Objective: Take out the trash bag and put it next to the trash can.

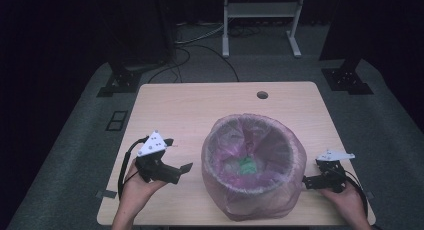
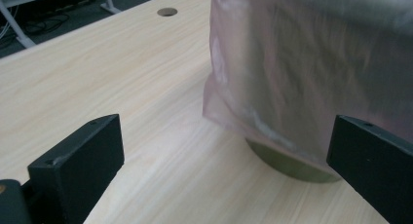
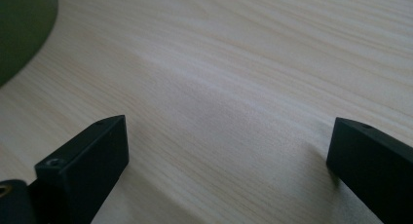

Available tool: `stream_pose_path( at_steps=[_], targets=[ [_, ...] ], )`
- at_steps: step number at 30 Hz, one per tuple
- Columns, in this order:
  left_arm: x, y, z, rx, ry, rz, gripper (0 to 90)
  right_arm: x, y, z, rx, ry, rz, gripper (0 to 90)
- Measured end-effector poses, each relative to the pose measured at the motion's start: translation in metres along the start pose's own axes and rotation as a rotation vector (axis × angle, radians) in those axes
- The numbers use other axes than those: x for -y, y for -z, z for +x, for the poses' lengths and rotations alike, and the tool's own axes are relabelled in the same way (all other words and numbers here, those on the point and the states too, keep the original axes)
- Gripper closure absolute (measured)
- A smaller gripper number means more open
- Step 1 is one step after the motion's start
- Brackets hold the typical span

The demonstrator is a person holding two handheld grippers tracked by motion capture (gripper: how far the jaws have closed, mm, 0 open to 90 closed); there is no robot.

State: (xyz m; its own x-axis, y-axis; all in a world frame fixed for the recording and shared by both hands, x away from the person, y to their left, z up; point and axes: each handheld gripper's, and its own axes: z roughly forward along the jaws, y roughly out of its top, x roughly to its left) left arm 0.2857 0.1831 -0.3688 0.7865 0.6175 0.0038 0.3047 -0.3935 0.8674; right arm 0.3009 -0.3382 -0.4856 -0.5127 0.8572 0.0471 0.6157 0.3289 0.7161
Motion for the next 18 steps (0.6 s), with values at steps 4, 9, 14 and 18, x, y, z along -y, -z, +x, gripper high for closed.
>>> stream_pose_path(
  at_steps=[4,9,14,18],
  targets=[
    [0.015,-0.005,0.000,0.011,-0.002,0.006,0.0,-0.003,0.004,0.001,-0.001,0.002,-0.015,0.6],
    [0.038,-0.021,0.002,0.023,0.001,0.041,0.0,-0.005,0.010,0.004,-0.005,0.024,0.013,0.6],
    [0.049,-0.027,0.002,0.026,0.002,0.055,0.0,-0.003,0.019,0.001,-0.012,0.029,0.022,0.6],
    [0.058,-0.033,0.002,0.026,0.003,0.084,0.0,0.000,0.026,-0.004,-0.015,0.024,0.013,0.6]
  ],
)
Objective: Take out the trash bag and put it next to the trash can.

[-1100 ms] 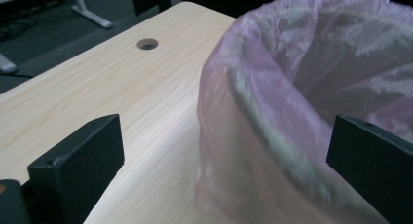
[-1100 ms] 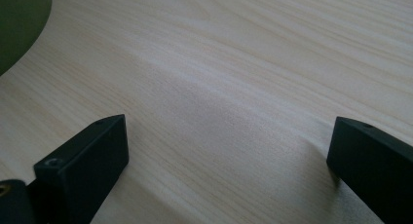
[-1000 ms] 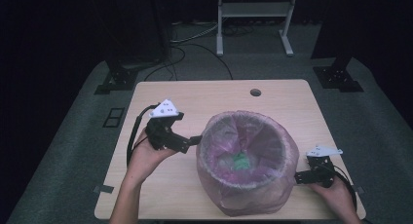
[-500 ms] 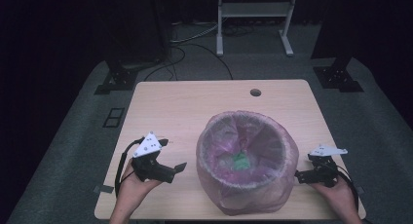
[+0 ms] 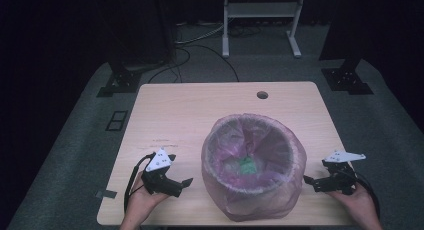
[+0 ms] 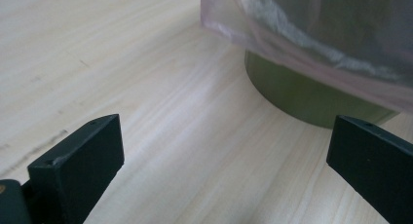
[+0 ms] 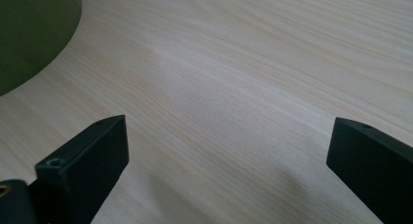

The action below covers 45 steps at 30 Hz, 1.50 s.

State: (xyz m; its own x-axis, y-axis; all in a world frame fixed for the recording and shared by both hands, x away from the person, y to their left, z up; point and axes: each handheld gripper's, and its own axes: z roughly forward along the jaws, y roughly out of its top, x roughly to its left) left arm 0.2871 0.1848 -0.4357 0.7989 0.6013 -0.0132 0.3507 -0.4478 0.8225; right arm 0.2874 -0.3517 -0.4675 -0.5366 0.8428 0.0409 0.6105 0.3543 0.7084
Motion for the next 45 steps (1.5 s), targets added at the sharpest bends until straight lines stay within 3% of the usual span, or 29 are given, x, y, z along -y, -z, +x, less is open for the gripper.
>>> stream_pose_path(
  at_steps=[1,10,13,21,27,30,45],
  targets=[
    [0.004,-0.004,-0.001,-0.005,-0.008,0.026,0.0,0.001,0.005,-0.002,-0.005,-0.002,-0.007,0.6],
    [0.022,-0.014,0.001,-0.001,0.001,0.092,0.0,-0.003,0.023,-0.005,-0.014,-0.003,-0.032,0.6],
    [0.030,-0.018,0.002,0.001,0.022,0.126,0.0,-0.010,0.034,-0.003,-0.022,0.003,-0.047,0.6],
    [0.036,-0.027,-0.002,0.006,0.006,0.173,0.0,-0.025,0.054,-0.002,-0.037,0.019,-0.071,0.6],
    [0.039,-0.028,-0.003,0.003,0.005,0.160,0.0,-0.033,0.067,-0.002,-0.035,0.022,-0.090,0.7],
    [0.039,-0.029,-0.005,-0.013,-0.024,0.175,0.0,-0.037,0.073,-0.001,-0.035,0.024,-0.095,0.7],
    [0.039,-0.029,-0.006,-0.017,-0.019,0.173,0.0,-0.077,0.103,0.010,-0.090,0.067,-0.152,0.7]
  ],
)
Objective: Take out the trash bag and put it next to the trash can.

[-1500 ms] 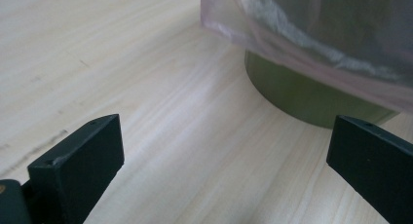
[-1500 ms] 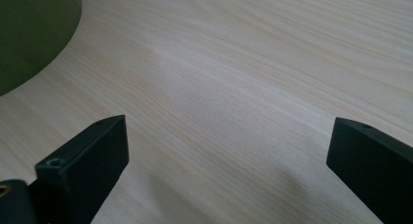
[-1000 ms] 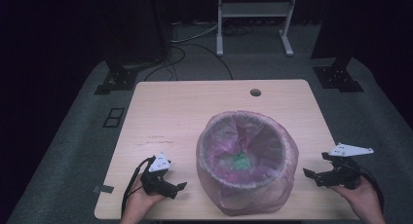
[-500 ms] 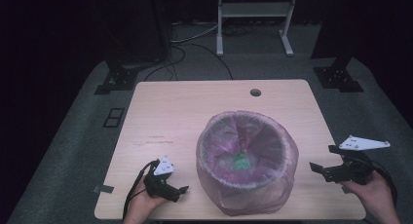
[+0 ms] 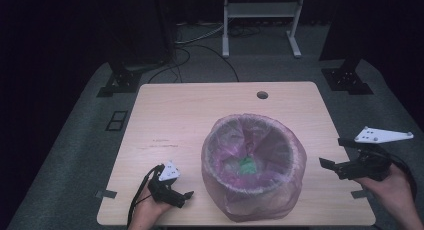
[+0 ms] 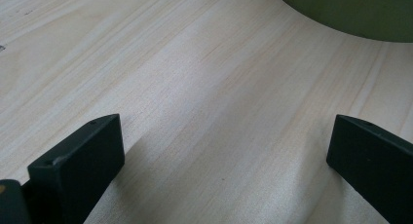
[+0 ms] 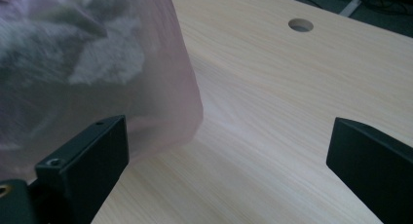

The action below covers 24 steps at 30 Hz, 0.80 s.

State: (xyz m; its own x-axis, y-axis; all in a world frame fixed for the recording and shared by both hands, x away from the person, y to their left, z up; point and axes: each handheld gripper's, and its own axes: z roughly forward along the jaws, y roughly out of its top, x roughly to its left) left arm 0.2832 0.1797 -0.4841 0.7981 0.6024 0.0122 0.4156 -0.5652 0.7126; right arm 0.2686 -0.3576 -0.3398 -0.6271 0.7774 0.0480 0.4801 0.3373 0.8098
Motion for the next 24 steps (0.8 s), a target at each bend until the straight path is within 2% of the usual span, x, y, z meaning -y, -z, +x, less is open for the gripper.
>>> stream_pose_path(
  at_steps=[4,9,24],
  targets=[
    [0.000,0.000,0.000,0.000,0.001,0.000,0.0,-0.016,0.004,0.006,-0.026,0.020,-0.018,0.7],
    [0.000,0.000,0.000,0.000,0.000,0.000,0.0,-0.026,0.003,0.010,-0.049,0.028,-0.027,0.7],
    [0.000,0.000,0.000,-0.001,0.002,0.001,0.0,-0.063,-0.011,0.037,-0.134,0.097,-0.044,0.7]
  ],
)
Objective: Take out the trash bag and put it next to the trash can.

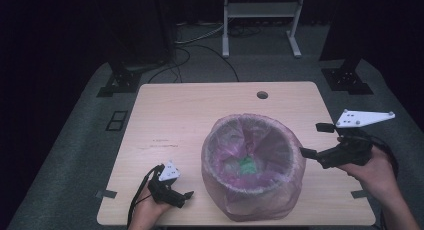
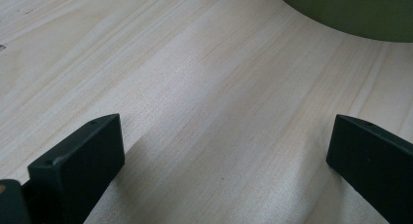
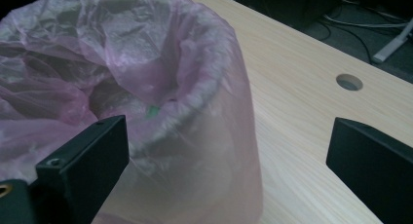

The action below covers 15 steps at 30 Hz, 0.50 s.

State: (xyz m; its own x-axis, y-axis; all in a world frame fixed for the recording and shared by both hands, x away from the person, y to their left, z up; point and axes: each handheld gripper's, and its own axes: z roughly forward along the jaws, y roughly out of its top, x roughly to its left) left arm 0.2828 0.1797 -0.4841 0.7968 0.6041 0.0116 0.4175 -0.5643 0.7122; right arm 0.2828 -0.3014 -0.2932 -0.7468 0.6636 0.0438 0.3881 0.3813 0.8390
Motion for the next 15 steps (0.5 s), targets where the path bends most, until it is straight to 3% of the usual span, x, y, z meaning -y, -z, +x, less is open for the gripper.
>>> stream_pose_path(
  at_steps=[15],
  targets=[
    [0.000,0.000,0.000,0.000,0.000,0.000,0.0,-0.032,-0.028,0.025,-0.094,0.064,-0.007,0.8]
  ],
)
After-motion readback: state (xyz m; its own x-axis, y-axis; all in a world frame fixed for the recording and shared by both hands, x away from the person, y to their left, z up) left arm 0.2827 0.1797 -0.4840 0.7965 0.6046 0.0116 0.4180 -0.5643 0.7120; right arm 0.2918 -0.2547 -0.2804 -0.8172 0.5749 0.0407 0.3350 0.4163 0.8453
